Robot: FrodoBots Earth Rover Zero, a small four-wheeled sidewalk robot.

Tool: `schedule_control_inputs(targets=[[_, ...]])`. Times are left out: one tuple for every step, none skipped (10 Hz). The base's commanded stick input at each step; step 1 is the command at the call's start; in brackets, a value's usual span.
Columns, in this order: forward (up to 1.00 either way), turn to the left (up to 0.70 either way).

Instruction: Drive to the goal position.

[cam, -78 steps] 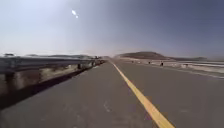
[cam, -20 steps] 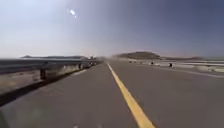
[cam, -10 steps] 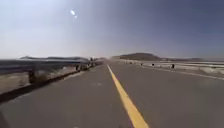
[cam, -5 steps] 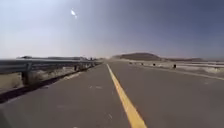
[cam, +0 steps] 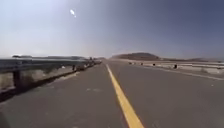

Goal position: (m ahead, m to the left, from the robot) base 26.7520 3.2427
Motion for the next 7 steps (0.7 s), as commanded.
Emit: schedule_control_inputs(targets=[[0.50, 0.00], [0.50, 0.00], [0.50, 0.00], [0.50, 0.00], [0.50, 0.00], [0.50, 0.00], [0.50, 0.00]])
